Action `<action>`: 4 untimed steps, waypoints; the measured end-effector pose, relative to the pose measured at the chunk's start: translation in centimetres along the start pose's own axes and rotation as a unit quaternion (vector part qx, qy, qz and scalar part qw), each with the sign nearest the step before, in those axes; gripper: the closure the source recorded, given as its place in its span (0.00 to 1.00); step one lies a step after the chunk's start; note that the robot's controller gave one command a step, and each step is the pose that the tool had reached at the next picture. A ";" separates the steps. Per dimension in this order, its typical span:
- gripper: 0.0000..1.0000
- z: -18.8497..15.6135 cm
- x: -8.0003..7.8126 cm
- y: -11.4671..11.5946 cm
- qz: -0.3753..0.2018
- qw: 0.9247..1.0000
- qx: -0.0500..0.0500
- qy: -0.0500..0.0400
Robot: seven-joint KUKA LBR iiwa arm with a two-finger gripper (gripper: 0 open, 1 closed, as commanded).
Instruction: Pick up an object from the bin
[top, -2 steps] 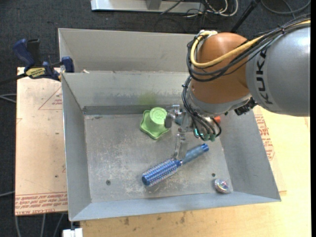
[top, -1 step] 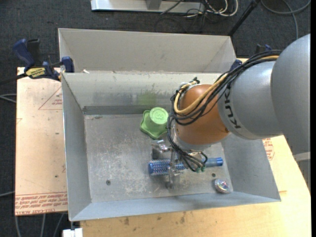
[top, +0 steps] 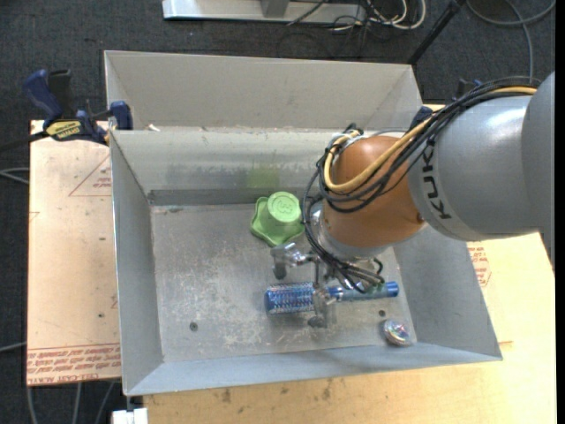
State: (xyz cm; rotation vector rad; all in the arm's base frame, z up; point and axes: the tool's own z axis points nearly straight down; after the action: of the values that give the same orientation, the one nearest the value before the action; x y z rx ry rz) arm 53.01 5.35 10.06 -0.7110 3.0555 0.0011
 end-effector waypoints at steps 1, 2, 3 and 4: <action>0.00 -1.1 -1.2 -0.8 -0.039 0.999 0.000 0.000; 0.00 3.2 -1.4 -1.1 -0.102 0.995 -0.001 0.003; 0.00 3.2 -1.5 -1.1 -0.101 0.995 -0.001 0.002; 1.00 3.2 -1.5 -1.1 -0.100 0.995 -0.001 0.002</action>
Offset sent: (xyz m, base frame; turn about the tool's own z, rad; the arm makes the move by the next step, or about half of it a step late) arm 0.0137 -0.0027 0.0112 -0.0812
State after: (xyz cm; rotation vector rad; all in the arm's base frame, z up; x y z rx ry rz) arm 54.84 5.03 6.85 -1.0149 2.9722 0.0028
